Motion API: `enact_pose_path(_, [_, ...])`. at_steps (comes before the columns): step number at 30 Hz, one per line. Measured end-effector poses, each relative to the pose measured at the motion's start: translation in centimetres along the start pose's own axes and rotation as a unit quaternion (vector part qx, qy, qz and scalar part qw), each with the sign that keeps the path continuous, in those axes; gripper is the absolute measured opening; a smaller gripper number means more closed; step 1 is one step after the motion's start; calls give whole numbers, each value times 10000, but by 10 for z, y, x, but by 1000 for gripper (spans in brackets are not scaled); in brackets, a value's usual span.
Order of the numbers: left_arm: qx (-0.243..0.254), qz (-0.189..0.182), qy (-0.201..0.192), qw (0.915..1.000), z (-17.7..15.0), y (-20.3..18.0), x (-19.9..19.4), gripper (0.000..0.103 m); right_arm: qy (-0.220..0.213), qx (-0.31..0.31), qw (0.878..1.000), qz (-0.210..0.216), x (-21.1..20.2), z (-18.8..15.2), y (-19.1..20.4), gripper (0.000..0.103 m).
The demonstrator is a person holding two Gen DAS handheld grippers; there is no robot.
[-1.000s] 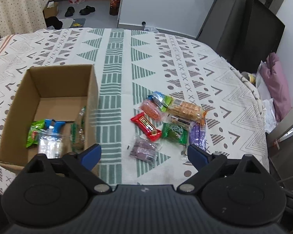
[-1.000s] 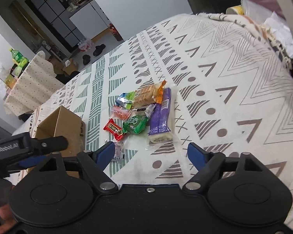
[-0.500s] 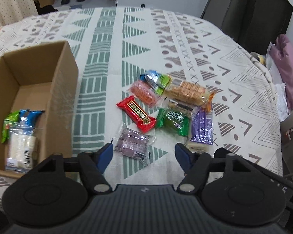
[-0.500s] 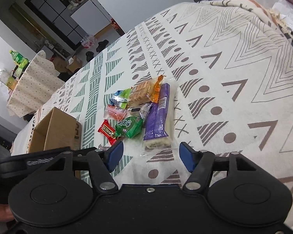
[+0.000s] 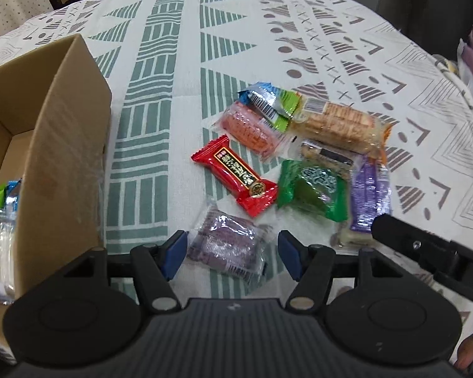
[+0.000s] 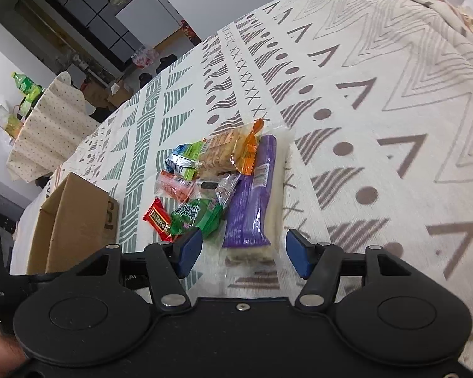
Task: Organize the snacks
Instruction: 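Grasp purple-wrapped pastry with left tool while right tool grasps purple bar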
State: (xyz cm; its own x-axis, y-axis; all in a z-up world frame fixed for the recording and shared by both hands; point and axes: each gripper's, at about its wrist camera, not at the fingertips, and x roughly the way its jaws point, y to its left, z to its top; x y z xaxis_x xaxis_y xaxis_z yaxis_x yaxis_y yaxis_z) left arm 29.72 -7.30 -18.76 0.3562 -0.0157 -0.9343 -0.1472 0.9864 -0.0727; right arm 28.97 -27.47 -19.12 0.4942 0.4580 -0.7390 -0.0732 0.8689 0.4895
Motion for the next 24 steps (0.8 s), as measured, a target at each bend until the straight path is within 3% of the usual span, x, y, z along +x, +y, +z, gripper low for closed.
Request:
enact_pose_path(8, [74, 74, 102, 9999, 1, 0, 7, 58, 20, -431, 9989, -174, 17, 5, 11, 58])
enact_pose_path(10, [79, 118, 105, 9998, 1, 1, 7, 50, 70, -501, 9985, -225, 22, 6, 13, 52])
enact_pose_path(11, [58, 130, 108, 9998, 2, 2, 6, 48, 115, -525, 9982, -271, 24, 6, 13, 43])
enact_pose_path(13, [0, 92, 120, 9999, 2, 5, 5, 40, 192, -496, 9981, -299, 25, 4, 11, 38])
enact_pose_path(24, [-99, -108, 34, 9999, -5, 7, -19, 37, 347, -239, 9981, -457, 4, -9, 5, 27])
